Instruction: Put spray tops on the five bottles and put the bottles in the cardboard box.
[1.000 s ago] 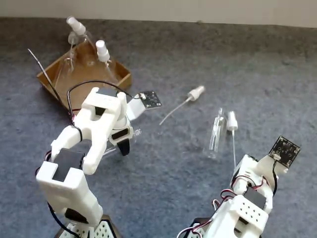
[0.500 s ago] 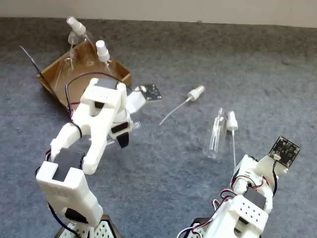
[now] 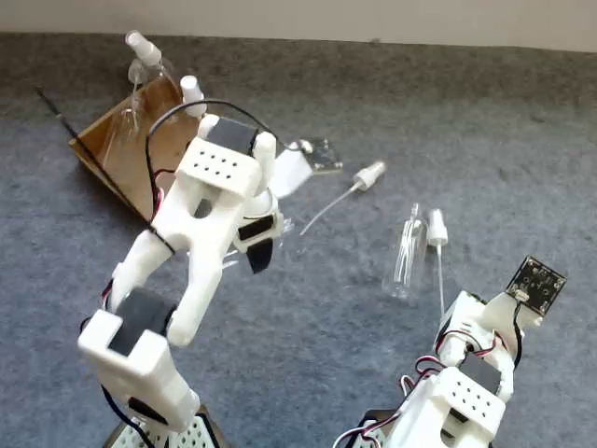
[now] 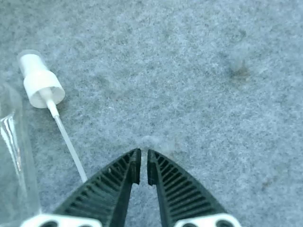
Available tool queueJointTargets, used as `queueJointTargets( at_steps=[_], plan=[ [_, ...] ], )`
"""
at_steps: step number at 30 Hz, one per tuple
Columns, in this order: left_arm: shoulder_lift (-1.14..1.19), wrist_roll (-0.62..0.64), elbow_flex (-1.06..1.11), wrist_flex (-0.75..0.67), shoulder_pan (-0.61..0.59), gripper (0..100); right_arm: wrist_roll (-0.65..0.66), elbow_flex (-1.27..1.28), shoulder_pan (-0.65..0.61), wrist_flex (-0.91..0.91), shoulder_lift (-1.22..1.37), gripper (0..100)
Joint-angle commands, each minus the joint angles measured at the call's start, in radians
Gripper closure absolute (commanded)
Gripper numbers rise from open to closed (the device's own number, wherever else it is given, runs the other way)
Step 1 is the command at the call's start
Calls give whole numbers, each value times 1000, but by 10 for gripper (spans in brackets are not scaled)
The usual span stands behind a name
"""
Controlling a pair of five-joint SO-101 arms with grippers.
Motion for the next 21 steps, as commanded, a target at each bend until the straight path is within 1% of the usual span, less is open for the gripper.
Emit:
queueJointTargets(
  at_steps=[1, 5, 11, 17, 21],
  plan=[
    [-163, 35, -53, 23, 47, 902, 12, -8, -10, -27, -13, 964],
    [-260, 40, -51, 23, 41, 902, 12, -8, -10, -27, -13, 964],
    [-432, 181, 2, 23, 58, 900, 12, -8, -10, -27, -13, 964],
    [-581, 192, 120, 20, 74, 898, 12, -10, -12, -22, -12, 964],
    [-699, 192, 196, -12, 74, 898, 12, -13, -12, -8, -8, 964]
  ],
)
